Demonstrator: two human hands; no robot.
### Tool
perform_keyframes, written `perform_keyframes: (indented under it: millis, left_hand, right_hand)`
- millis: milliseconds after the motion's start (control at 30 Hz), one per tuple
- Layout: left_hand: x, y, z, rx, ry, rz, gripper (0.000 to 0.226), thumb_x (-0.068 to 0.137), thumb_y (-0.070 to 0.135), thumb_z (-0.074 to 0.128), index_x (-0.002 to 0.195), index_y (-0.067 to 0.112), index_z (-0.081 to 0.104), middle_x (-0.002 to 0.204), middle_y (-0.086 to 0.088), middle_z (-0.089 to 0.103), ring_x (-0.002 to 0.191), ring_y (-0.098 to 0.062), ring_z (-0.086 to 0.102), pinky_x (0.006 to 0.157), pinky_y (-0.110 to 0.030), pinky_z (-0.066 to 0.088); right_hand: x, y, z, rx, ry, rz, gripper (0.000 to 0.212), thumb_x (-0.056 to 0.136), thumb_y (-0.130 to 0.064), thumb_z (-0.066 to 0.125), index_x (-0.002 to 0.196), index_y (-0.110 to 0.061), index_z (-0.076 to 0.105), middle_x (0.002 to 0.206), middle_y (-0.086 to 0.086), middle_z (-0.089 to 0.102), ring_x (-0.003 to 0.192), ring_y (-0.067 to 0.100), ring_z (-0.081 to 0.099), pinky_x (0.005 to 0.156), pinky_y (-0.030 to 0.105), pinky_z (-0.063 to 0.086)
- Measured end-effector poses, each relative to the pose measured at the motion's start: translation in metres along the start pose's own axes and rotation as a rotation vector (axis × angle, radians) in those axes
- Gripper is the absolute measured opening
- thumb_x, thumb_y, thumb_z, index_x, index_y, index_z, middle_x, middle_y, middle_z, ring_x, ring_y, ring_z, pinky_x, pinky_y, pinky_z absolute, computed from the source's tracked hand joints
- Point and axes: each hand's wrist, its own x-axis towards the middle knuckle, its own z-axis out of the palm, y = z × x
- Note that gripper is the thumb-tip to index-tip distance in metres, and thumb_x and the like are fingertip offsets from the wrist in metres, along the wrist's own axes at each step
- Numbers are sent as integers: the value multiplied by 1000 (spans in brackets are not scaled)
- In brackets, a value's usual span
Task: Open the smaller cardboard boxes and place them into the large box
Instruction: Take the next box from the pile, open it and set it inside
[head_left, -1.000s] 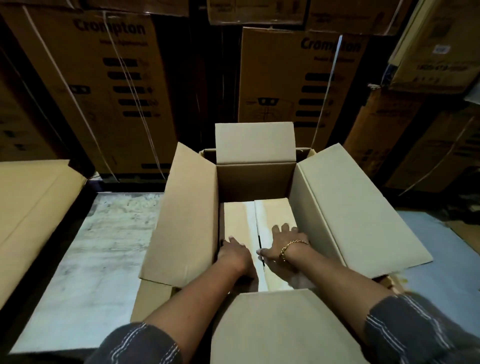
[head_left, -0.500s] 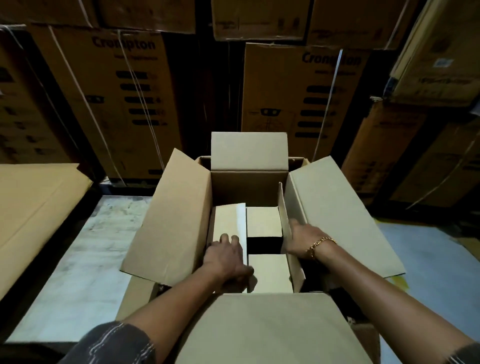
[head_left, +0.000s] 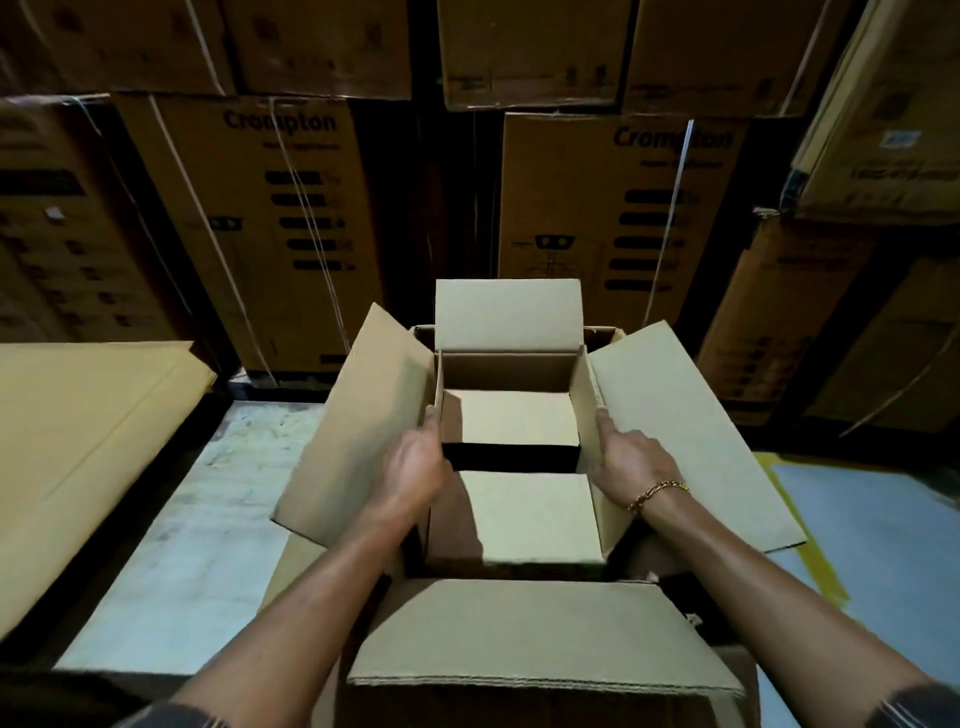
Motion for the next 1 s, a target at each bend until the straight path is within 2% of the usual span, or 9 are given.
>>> perform_keyframes:
  millis: [100,233,300,500,600,700,833,900,1000]
  left_hand:
    - [-3,2,1,111,-59,38,71,101,7,49,161,12,10,104,-6,60,88,-19,61,71,-30,50]
    - [-5,-9,6,417,0,156,63,95,9,56,153,7,32,129,-11,58,115,-28,54,89,-38,49]
    - [-5,-19,4,510,34,181,57,92,19,60,146,10,44,130,-11,55,115,-29,49,92,-39,46]
    - [-8,-36,10,534,74,204,58,85,22,61,142,11,53,120,-10,58,105,-29,53,83,-41,43]
    - [-12,-36,10,534,60,216,59,83,28,62,139,11,55,121,-10,60,106,-29,53,84,-42,42]
    - [-22,-41,12,504,56,223,56,83,32,60,135,12,61,124,-7,62,110,-28,54,88,-43,44]
    - [-28,-44,12,359,115,212,50,95,45,48,132,15,64,130,-2,64,120,-24,54,98,-43,42]
    - [-29,-43,12,323,122,206,52,98,46,41,135,16,62,134,0,62,125,-23,52,101,-43,40]
    - [-34,-42,13,329,111,208,58,91,47,38,132,16,64,131,0,65,122,-23,54,98,-43,42]
  right_hand:
    - [3,-1,7,-36,-45,2,74,91,-23,51,157,-18,19,121,18,62,109,38,62,81,40,50]
    - [11,-3,11,-386,76,-70,48,86,-19,55,133,-13,50,132,8,48,118,29,48,87,38,49]
    - [18,-12,11,-563,88,-191,40,90,-17,52,130,-13,56,137,7,44,124,27,43,95,35,43]
    - [24,-60,47,-866,-260,-331,32,103,-20,41,124,-16,65,128,5,66,122,25,58,117,45,25]
    - [26,-67,55,-824,-379,-219,40,95,-33,54,133,-22,60,136,-1,62,125,24,58,101,40,42]
    - [28,-61,51,-694,-418,-179,45,89,-34,51,133,-24,57,137,0,60,125,28,57,102,53,36]
    - [30,-45,48,-303,-424,-181,44,90,-43,42,121,-22,64,129,7,65,118,29,60,94,40,43]
    - [30,-38,55,-309,-421,-184,52,89,-51,40,127,-21,58,133,8,61,121,31,57,97,39,46]
    - [25,-33,74,-321,-462,-164,63,89,-62,33,135,-21,49,142,10,53,131,34,47,108,47,33]
